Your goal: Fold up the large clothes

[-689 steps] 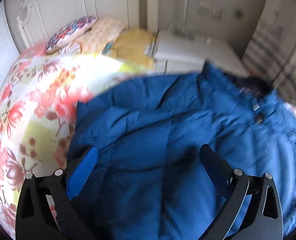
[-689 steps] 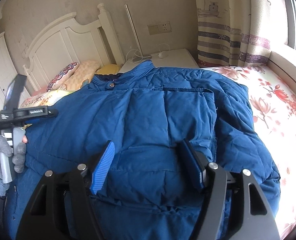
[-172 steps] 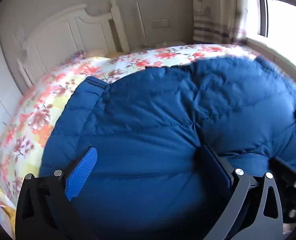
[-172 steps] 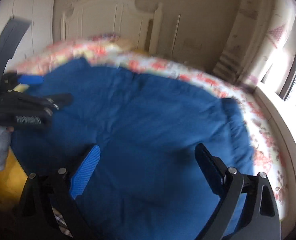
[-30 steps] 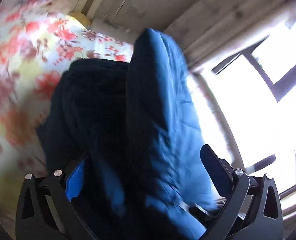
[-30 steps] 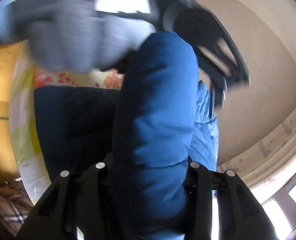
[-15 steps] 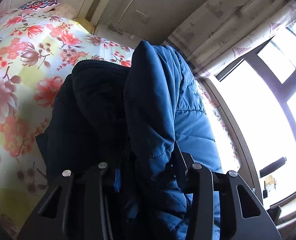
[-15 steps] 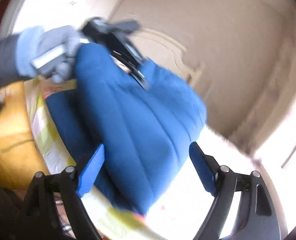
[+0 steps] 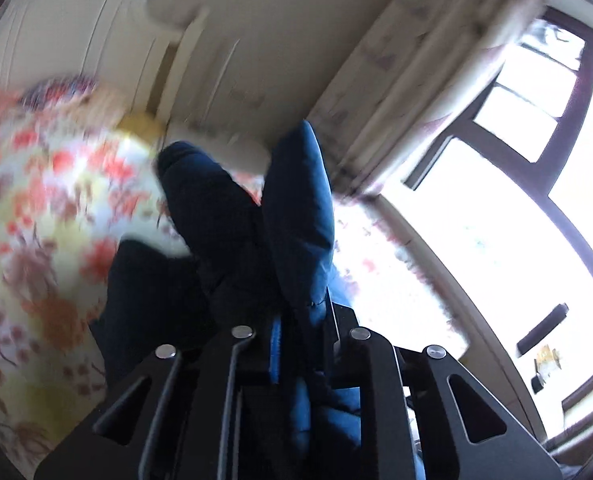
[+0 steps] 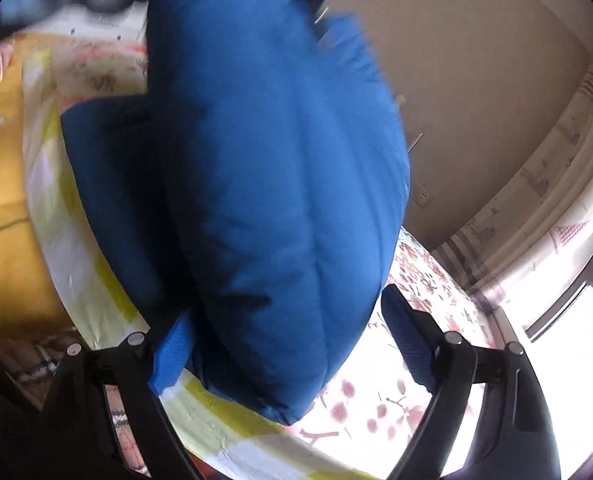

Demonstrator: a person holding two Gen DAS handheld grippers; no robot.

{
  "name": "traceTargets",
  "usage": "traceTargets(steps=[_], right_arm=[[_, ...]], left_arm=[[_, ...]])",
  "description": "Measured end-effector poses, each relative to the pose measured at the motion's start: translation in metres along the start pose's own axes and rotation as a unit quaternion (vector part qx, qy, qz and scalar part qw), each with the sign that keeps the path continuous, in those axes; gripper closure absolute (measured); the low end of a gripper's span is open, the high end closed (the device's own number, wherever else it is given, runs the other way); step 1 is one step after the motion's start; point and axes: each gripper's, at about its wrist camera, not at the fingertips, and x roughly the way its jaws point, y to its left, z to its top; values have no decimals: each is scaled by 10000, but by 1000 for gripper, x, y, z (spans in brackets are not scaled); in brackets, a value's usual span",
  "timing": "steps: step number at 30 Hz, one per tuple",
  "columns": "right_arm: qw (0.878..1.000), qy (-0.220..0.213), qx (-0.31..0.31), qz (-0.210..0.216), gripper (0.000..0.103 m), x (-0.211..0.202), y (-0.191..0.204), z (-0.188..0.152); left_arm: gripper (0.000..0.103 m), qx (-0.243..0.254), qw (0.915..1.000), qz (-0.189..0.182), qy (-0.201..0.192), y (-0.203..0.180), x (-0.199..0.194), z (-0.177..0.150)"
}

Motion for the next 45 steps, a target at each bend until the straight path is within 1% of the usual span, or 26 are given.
traceTargets(steps=[1, 3, 6, 8, 10, 13, 15, 16, 17, 19, 20, 22, 23, 26, 27, 28, 30, 31, 32, 34, 36, 38, 41, 43, 44, 45], right_arm=[[9999, 64, 91, 77, 17, 3, -2, -1], [9996, 113, 193, 168, 17, 8, -5, -2], [9994, 146, 218, 207, 17, 10, -4, -2], [9991, 170, 277, 265, 17, 14, -9, -2], [9989, 194, 308, 297, 17, 19, -22, -4], [9985, 268, 325, 339, 17, 20, -23, -3], [9981, 271, 263, 495, 21, 11, -32, 7], [9972, 27, 281, 698, 21, -2, -34, 12], [9960, -178, 329, 809, 21, -13, -35, 19], [9900, -784, 483, 1065, 21, -36, -42, 33], [9876, -951, 529, 1129, 21, -41, -44, 41], [9842, -1185, 478, 1223, 23, -44, -42, 63], [9831, -1252, 317, 1295, 24, -40, -35, 77], [9786, -1333, -315, 1533, 35, -23, 3, 103], [9760, -1311, -571, 1642, 50, -15, 20, 109], [9764, -1268, -737, 1583, 54, -9, 32, 111], [9757, -1249, -1126, 1407, 60, 5, 56, 111], [9747, -1255, -1343, 1276, 61, 12, 68, 107], [9736, -1228, -1552, 1141, 61, 18, 77, 103], [9704, -1205, -1883, 916, 60, 27, 90, 96], [9706, -1161, -1894, 930, 60, 33, 92, 96], [9705, -1108, -1924, 938, 60, 34, 93, 98], [9700, -1066, -1985, 917, 60, 32, 101, 100], [9710, -1053, -1934, 931, 60, 27, 95, 100], [9712, -1058, -1899, 976, 60, 27, 93, 99], [9711, -1059, -1884, 1007, 60, 27, 96, 98]], left_arm=[[88, 3, 10000, 20, -76, 4, -8, 0], [88, -298, 9993, 213, -120, 36, -12, -13], [89, -858, 9945, 590, 105, 88, 8, -45], [90, -1175, 9928, 230, 84, 115, 16, -68], [90, -1255, 9920, 92, -14, 121, 15, -74], [90, -1070, 9940, 241, -5, 114, 14, -69], [90, -933, 9949, 373, 52, 108, 16, -68], [90, -907, 9951, 382, 65, 107, 16, -69], [90, -914, 9951, 366, 71, 108, 15, -70], [90, -950, 9949, 331, 67, 111, 15, -72], [90, -952, 9949, 333, 65, 110, 13, -72], [90, -942, 9949, 362, 68, 110, 14, -73], [89, -941, 9948, 376, 73, 109, 14, -73], [89, -878, 9951, 431, 125, 107, 13, -72], [89, -825, 9952, 500, 164, 105, 12, -70], [89, -789, 9950, 588, 190, 104, 9, -68], [89, -694, 9928, 965, 139, 99, -5, -57], [89, -578, 9899, 1297, -39, 92, -19, -45], [89, -449, 9888, 1416, -166, 83, -29, -37], [88, -79, 9885, 1454, -401, 55, -43, -16], [85, 226, 9877, 1479, -454, 29, -40, -2], [79, 475, 9862, 1560, -275, 6, -15, 8], [79, 485, 9828, 1751, 345, 1, 40, 14], [79, 484, 9704, 2276, 644, 10, 74, 13], [79, 533, 9596, 2641, 817, 18, 90, 9], [79, 532, 9516, 2865, 981, 26, 102, 5]])
